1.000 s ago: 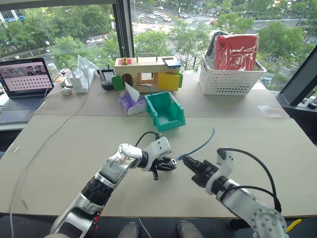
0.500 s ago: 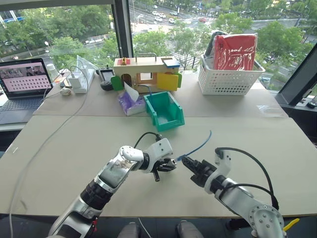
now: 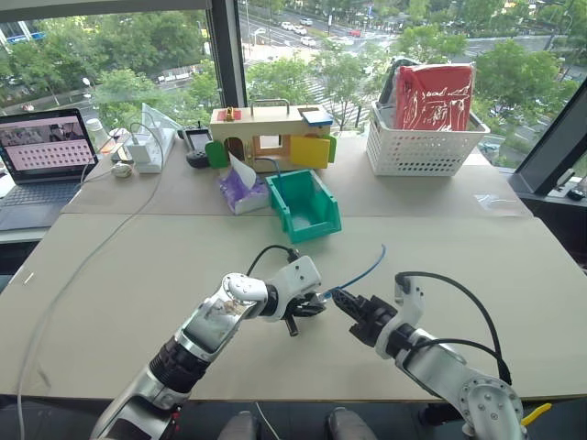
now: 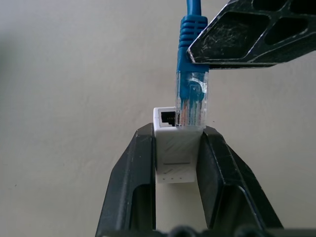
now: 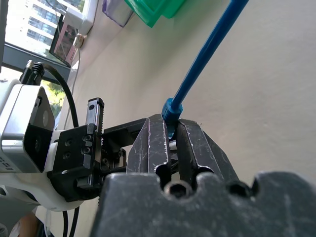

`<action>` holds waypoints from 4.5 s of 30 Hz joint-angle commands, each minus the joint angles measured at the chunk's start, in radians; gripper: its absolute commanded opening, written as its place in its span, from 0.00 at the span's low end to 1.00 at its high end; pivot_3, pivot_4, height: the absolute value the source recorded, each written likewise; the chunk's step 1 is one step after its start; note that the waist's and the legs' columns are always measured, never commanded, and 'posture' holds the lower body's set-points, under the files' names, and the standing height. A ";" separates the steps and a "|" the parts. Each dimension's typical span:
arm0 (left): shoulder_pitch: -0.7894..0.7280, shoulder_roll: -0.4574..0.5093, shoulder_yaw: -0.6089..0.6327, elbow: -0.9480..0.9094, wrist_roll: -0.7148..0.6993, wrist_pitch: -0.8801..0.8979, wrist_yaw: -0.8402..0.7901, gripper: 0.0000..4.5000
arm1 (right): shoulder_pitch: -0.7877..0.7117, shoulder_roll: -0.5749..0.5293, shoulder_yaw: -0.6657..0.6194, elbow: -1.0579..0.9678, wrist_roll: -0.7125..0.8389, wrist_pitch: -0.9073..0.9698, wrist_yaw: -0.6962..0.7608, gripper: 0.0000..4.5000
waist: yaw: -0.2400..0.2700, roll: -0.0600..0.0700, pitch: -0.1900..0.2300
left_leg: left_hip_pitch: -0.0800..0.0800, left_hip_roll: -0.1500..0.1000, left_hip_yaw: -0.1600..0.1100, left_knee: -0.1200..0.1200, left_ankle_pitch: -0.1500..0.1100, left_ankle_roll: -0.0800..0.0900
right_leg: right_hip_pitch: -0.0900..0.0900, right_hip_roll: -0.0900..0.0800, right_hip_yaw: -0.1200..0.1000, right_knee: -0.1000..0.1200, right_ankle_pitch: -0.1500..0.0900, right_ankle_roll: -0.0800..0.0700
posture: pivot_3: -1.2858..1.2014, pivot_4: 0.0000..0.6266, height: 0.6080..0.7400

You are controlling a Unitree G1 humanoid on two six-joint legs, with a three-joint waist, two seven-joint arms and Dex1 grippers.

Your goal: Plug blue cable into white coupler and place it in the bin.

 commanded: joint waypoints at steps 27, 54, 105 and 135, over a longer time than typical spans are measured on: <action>-0.082 -0.020 -0.023 -0.056 -0.039 0.293 0.061 0.14 | -0.073 -0.063 0.072 -0.030 -0.099 0.114 -0.021 0.00 | -0.003 0.000 0.000 | 0.001 0.000 0.000 0.000 0.000 0.000 | 0.001 0.001 0.000 0.000 0.000 0.000 | 0.52 0.24 0.94; -0.104 -0.033 -0.060 -0.109 -0.077 0.356 0.095 0.14 | -0.080 -0.137 0.120 0.031 -0.042 0.284 0.079 0.00 | -0.005 -0.001 -0.001 | 0.002 0.001 -0.001 0.000 0.000 0.000 | 0.002 0.001 0.000 0.000 -0.001 -0.001 | 0.52 0.24 0.94; 0.100 0.000 0.276 -0.106 -0.203 -0.120 0.126 0.98 | -0.914 -0.259 0.109 0.813 -0.449 -0.048 0.618 0.00 | -0.002 -0.003 -0.001 | -0.005 0.000 -0.001 -0.001 0.000 0.001 | -0.004 0.000 -0.002 -0.002 0.003 -0.008 | 0.52 0.24 0.94; 0.309 0.034 0.588 -0.132 -0.256 -0.291 0.247 1.00 | -0.719 -0.333 -0.160 0.581 -0.816 -0.066 1.176 1.00 | 0.017 0.001 0.004 | -0.008 -0.001 -0.005 -0.001 0.000 -0.001 | -0.005 -0.002 -0.008 -0.001 0.005 -0.009 | 0.52 0.24 0.94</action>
